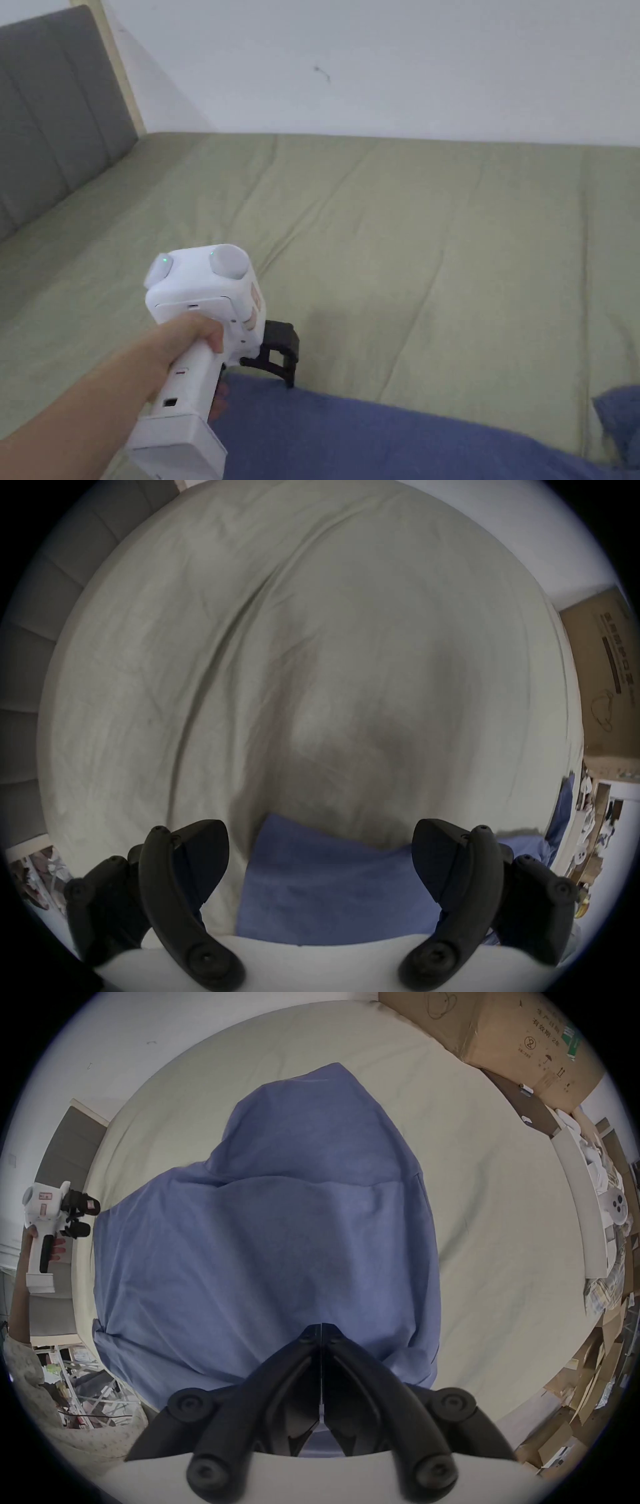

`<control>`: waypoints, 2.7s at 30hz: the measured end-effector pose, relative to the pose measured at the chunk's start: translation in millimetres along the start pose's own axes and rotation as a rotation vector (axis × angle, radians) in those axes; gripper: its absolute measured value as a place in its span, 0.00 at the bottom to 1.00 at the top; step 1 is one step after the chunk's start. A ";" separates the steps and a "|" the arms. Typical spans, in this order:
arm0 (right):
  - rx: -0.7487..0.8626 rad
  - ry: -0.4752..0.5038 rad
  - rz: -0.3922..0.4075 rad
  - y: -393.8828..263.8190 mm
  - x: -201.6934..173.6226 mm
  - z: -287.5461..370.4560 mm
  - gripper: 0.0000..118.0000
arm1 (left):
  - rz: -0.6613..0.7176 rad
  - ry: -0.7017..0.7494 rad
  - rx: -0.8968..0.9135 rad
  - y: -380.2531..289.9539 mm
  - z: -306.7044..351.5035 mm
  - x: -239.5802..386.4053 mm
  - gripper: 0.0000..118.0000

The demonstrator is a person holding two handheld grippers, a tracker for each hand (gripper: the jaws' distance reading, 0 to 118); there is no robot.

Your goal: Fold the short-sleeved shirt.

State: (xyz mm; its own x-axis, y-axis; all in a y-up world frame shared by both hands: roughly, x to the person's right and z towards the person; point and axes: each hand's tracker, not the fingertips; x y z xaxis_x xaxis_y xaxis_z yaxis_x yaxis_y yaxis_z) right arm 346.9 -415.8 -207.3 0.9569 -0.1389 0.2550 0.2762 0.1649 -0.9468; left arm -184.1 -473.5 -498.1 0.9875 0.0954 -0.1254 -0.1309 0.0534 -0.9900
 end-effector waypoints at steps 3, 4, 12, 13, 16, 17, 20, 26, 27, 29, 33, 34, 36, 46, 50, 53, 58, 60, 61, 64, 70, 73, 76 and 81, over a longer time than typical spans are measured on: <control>0.003 -0.004 0.000 0.9 -3.7 2.5 0.00 | 0.031 -0.002 0.007 -4.3 -6.0 0.5 0.91; 0.006 -0.010 -0.001 1.5 -2.6 2.2 0.00 | 0.046 0.020 0.040 -8.5 0.3 3.7 0.84; 0.049 -0.016 -0.028 11.4 -4.4 1.7 0.00 | -0.043 0.056 0.031 -20.0 32.3 18.1 0.01; 0.054 -0.015 -0.032 15.1 -2.8 1.0 0.00 | -0.030 0.054 0.027 -18.4 31.4 15.5 0.01; 0.075 -0.011 -0.040 32.9 4.6 0.3 0.01 | -0.014 0.058 0.039 -23.7 23.4 16.3 0.01; 0.089 -0.005 -0.054 41.9 9.4 -0.4 0.17 | -0.006 0.055 0.041 -22.2 22.8 13.8 0.01; 0.068 -0.014 -0.096 77.7 31.6 -15.7 0.98 | -0.006 0.067 0.057 -26.4 19.2 17.2 0.01; 0.107 -0.044 -0.157 134.9 50.4 -46.4 0.98 | -0.010 0.066 0.048 -16.1 13.0 13.0 0.01; 0.100 -0.044 -0.158 135.0 50.4 -53.4 0.98 | -0.014 0.066 0.050 -17.2 12.1 14.1 0.01; 0.053 -0.054 -0.134 140.9 50.7 -72.7 0.96 | -0.014 0.058 0.046 -15.5 8.6 11.9 0.01; 0.094 -0.159 -0.041 116.4 32.1 -79.8 0.90 | -0.017 0.064 0.060 -18.7 9.4 14.5 0.01; 0.105 -0.138 -0.042 105.6 28.9 -71.7 0.82 | -0.029 0.068 0.064 -19.5 10.1 15.9 0.01; 0.151 -0.150 -0.055 103.0 23.7 -58.5 0.36 | -0.036 0.067 0.065 -21.8 10.2 19.4 0.01; 0.231 0.007 -0.122 81.1 19.3 -24.3 0.00 | 0.044 -0.073 0.104 -39.6 42.1 -3.6 0.01; 0.322 0.052 -0.119 59.0 18.2 30.4 0.00 | 0.064 -0.200 0.163 -68.9 84.7 -30.0 0.01; 0.380 0.086 -0.134 32.0 20.4 70.9 0.00 | 0.080 -0.246 0.207 -97.1 117.8 -54.0 0.01; 0.416 0.161 -0.140 -20.2 25.2 129.4 0.00 | 0.105 -0.328 0.257 -160.3 160.6 -97.2 0.01; 0.417 0.162 -0.138 -48.4 25.7 139.4 0.00 | 0.104 -0.348 0.263 -188.7 166.9 -110.0 0.01; 0.410 0.165 -0.132 -63.0 26.3 140.3 0.00 | 0.095 -0.353 0.261 -201.3 167.3 -117.1 0.01; 0.332 0.134 -0.118 -98.3 28.4 130.1 0.00 | 0.079 -0.344 0.217 -237.5 154.5 -127.2 0.01; 0.147 0.066 -0.186 -146.8 45.8 68.4 0.00 | 0.102 -0.306 0.065 -290.0 96.2 -135.9 0.01; 0.076 0.028 -0.215 -158.2 52.1 37.7 0.00 | 0.138 -0.273 0.011 -299.8 69.3 -141.9 0.01; 0.058 0.010 -0.228 -155.7 52.8 17.8 0.00 | 0.176 -0.278 -0.011 -302.3 53.6 -146.4 0.01; 0.029 -0.049 -0.212 -148.3 39.8 9.2 0.00 | 0.184 -0.278 -0.010 -299.3 51.8 -141.3 0.01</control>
State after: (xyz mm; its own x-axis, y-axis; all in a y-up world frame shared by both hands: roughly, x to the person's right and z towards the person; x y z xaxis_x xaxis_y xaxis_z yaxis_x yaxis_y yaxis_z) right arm 344.8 -436.8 -55.0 0.8800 -0.1259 0.4580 0.4738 0.1648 -0.8651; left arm -289.0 -451.4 -180.7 0.8854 0.3703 -0.2810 -0.3026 0.0002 -0.9531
